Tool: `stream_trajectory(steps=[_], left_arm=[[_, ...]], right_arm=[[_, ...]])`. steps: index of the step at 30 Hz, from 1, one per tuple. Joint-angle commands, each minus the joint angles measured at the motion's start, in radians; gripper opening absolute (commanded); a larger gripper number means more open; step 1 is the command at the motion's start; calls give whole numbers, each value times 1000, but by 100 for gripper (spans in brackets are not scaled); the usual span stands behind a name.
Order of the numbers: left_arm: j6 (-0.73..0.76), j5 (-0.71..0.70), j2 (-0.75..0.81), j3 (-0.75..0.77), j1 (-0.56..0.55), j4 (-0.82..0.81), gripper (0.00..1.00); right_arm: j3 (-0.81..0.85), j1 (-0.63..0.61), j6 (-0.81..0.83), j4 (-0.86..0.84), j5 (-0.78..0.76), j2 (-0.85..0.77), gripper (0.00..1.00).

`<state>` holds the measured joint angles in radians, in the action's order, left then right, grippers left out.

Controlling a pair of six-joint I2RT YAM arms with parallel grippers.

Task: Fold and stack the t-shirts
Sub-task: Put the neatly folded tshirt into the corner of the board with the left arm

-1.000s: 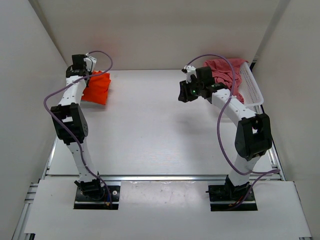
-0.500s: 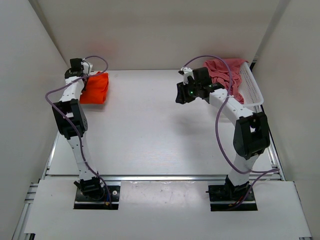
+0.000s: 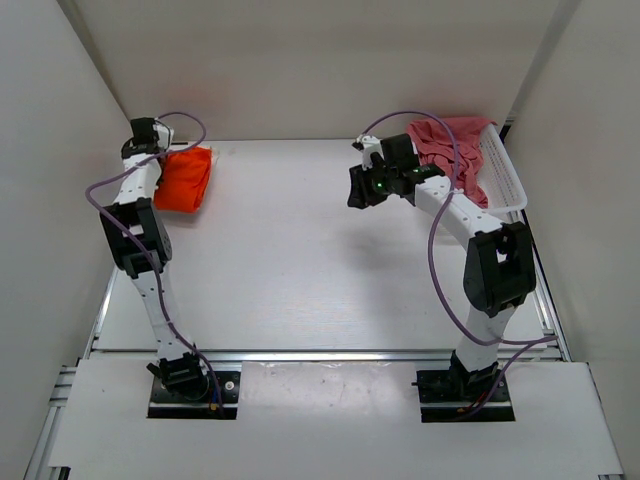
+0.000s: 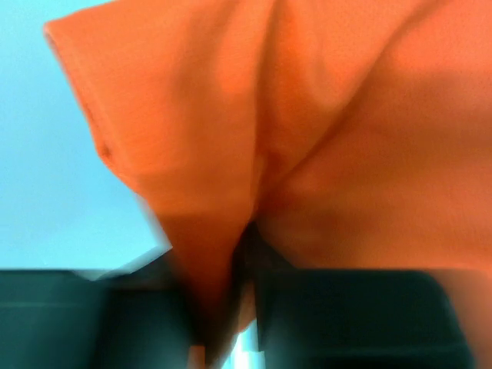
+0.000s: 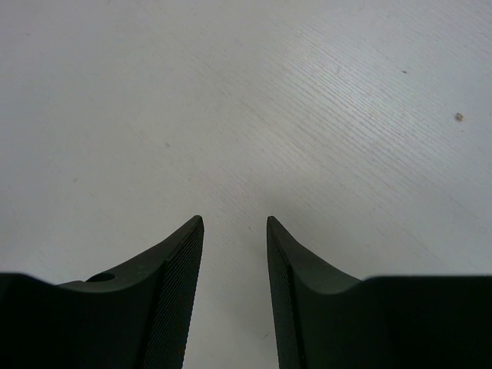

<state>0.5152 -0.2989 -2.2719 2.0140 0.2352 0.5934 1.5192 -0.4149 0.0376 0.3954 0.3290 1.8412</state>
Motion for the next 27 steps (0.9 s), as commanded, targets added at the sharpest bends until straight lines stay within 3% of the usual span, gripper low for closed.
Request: stream_trajectory(steps=[1, 4, 5, 6, 7, 15, 27], left_arm=[[-7, -103, -15, 29, 9, -26, 45], [-44, -166, -32, 73, 15, 0, 78], [-56, -181, -35, 90, 18, 5, 86], [-57, -189, -34, 91, 21, 0, 87], [-57, -212, -19, 89, 19, -15, 99], [-46, -350, 35, 51, 26, -101, 99], [-37, -376, 96, -43, 53, -170, 99]], right_arm=[[47, -7, 19, -1, 19, 0, 44], [45, -9, 21, 6, 27, -3, 45], [47, -5, 25, 2, 34, -2, 44], [45, -10, 25, -3, 38, -5, 44], [44, -10, 19, 5, 38, -7, 45], [53, -22, 24, 3, 68, -13, 45], [50, -42, 56, 46, 76, -68, 43]])
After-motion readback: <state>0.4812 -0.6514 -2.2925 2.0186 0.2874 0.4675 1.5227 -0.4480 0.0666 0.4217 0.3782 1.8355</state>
